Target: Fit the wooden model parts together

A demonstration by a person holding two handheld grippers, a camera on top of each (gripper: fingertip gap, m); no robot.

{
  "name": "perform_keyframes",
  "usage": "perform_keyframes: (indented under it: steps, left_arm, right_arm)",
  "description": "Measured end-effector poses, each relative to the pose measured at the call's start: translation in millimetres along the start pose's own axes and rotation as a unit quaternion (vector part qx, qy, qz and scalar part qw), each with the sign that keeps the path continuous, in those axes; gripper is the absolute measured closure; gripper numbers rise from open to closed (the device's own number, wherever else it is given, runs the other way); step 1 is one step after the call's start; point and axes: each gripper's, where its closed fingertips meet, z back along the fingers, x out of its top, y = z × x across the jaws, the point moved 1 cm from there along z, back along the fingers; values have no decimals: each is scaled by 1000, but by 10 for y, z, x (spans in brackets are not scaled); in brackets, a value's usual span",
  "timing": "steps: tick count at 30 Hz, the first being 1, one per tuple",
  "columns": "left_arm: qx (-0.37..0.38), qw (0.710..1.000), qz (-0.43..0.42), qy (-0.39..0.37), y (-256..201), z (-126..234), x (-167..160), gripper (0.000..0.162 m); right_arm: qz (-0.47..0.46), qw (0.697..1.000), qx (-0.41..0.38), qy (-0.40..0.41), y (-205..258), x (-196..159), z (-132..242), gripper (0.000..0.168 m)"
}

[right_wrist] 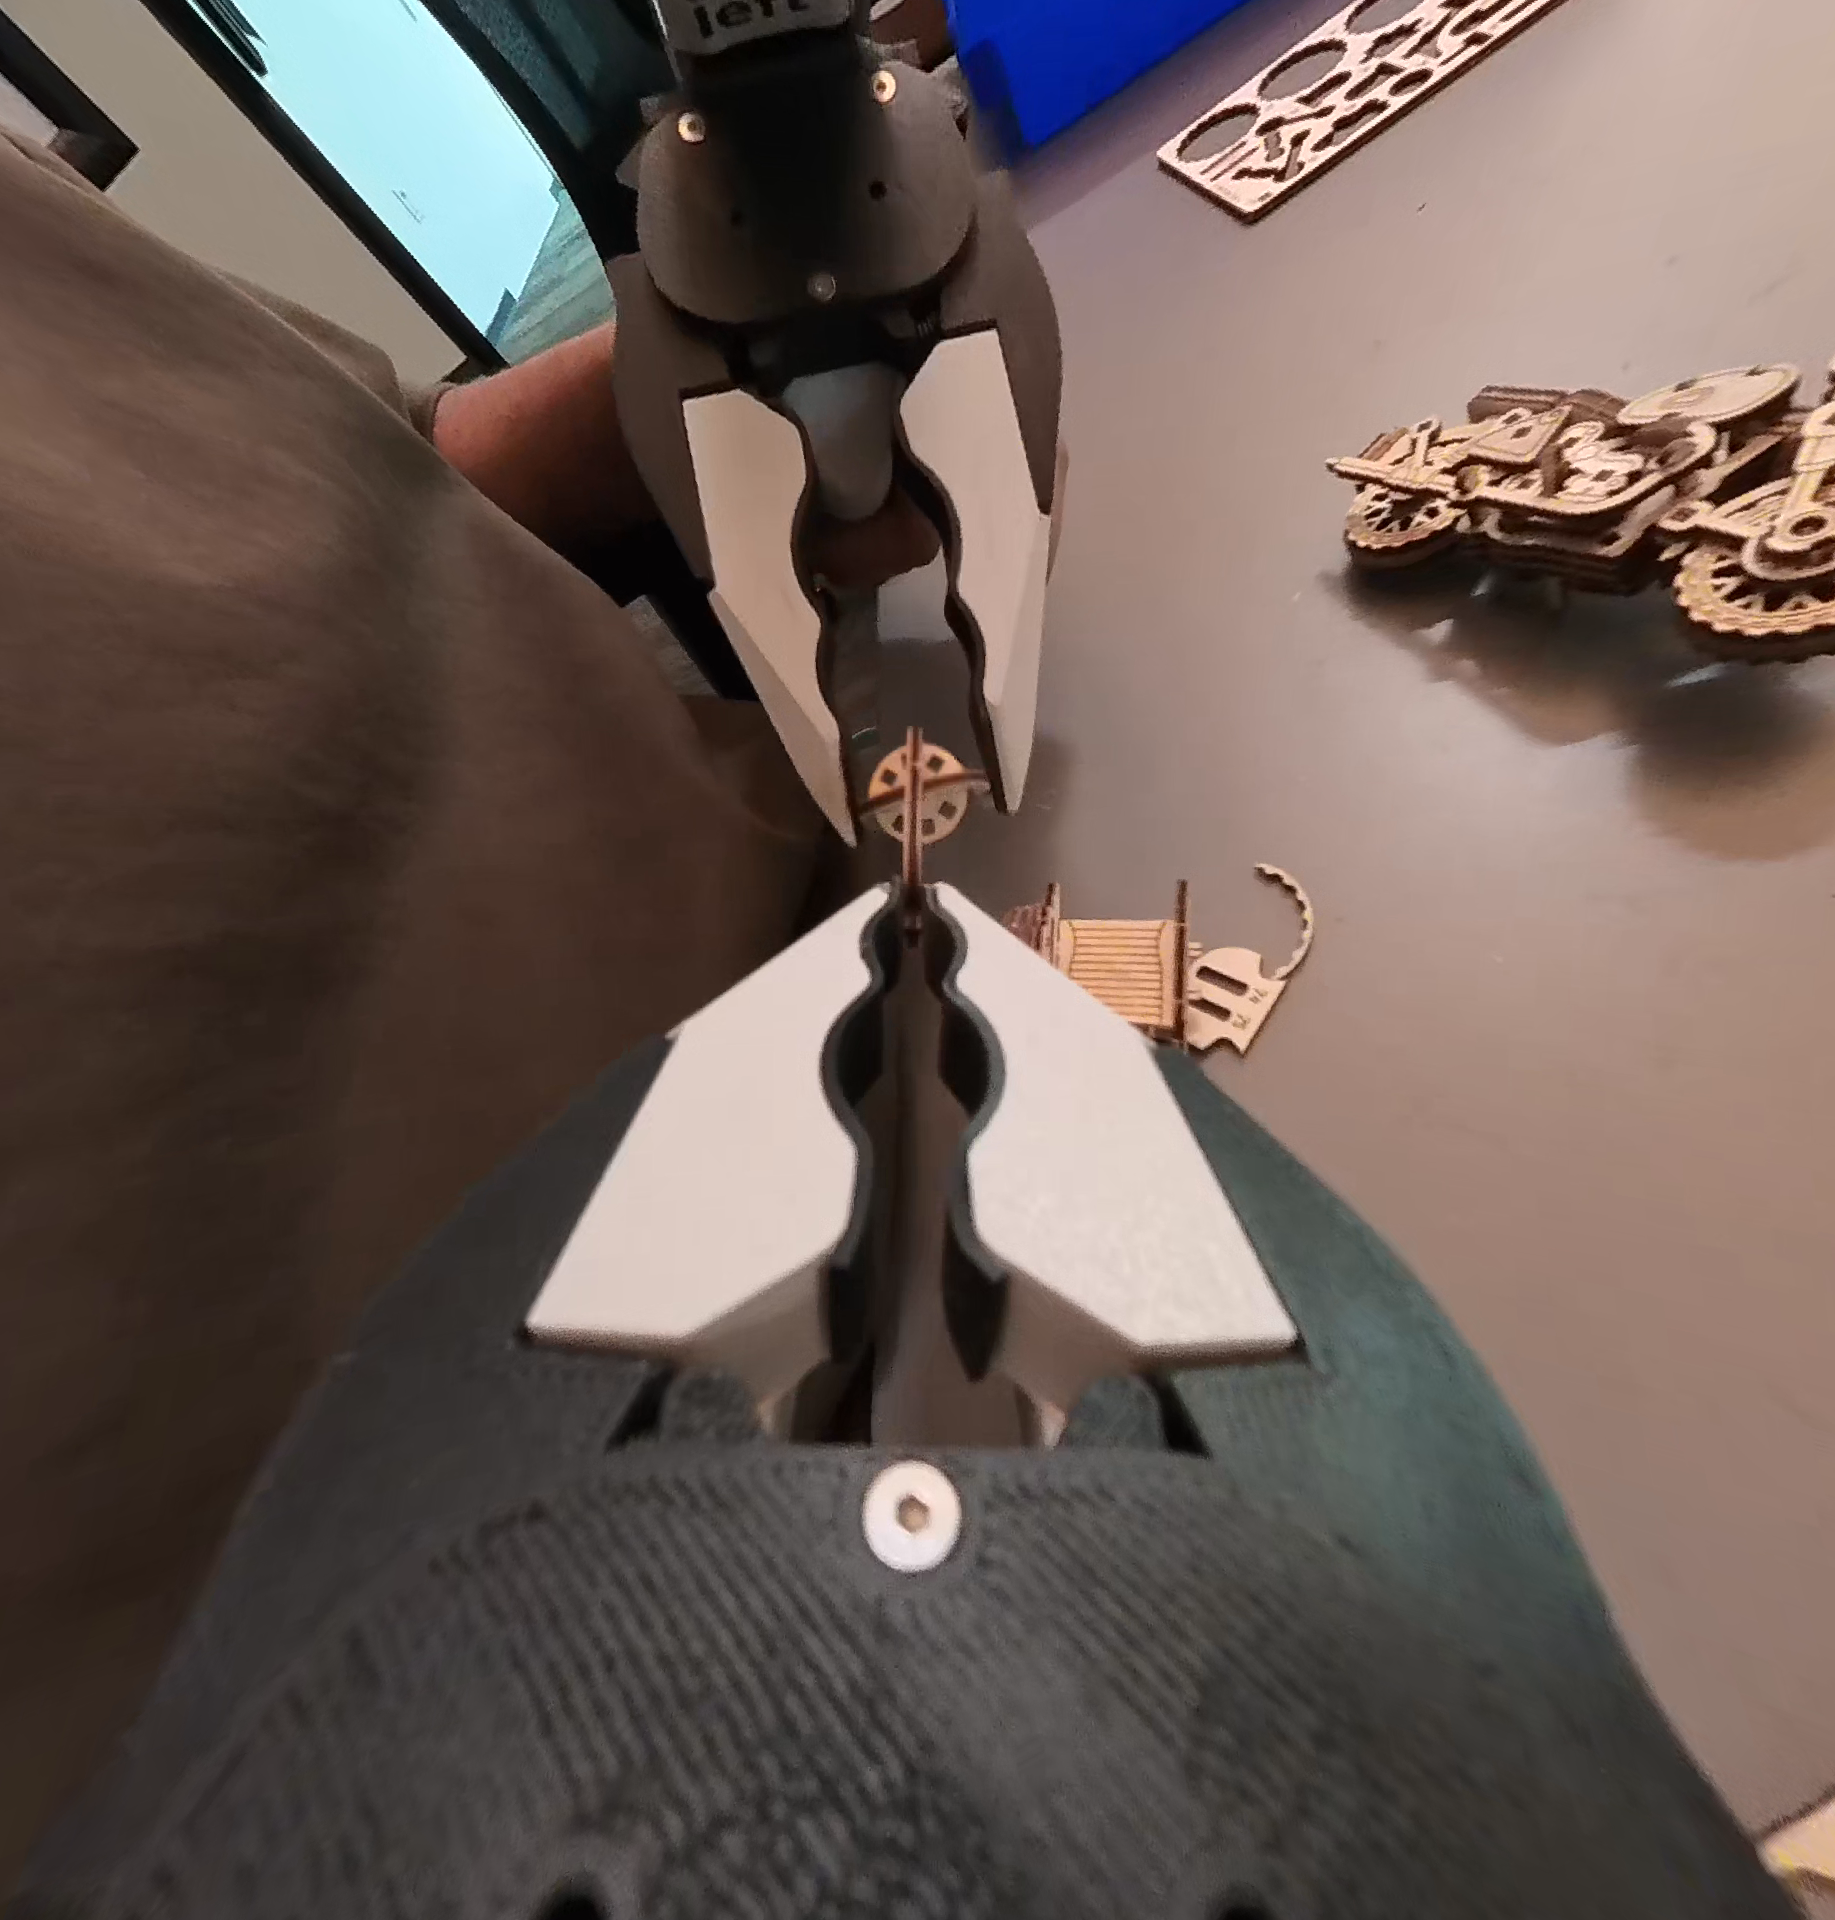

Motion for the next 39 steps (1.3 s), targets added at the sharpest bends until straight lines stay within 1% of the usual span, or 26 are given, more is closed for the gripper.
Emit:
perform_keyframes:
  steps: [5,13,18,31,36,39]
  left_arm:
    - [4,1000,8,6,37,-2,-29,131]
    - [16,999,-6,41,23,-84,-87,131]
    - [12,999,-10,50,-9,-117,-96,131]
    - [4,999,-10,47,-51,-140,-71,131]
    - [-7,1000,6,26,-44,-88,-27,131]
    - [-3,999,3,35,-40,-95,-52,131]
  right_arm:
    - [1,1000,-3,-5,-6,27,30,167]
    - [40,998,-32,48,7,-79,-77,167]
    - [57,996,-42,60,20,-89,-109,167]
    - [60,995,-36,69,46,-123,-154,167]
    - [54,995,-37,70,29,-137,-140,167]
    - [50,996,-32,67,39,-133,-139,167]
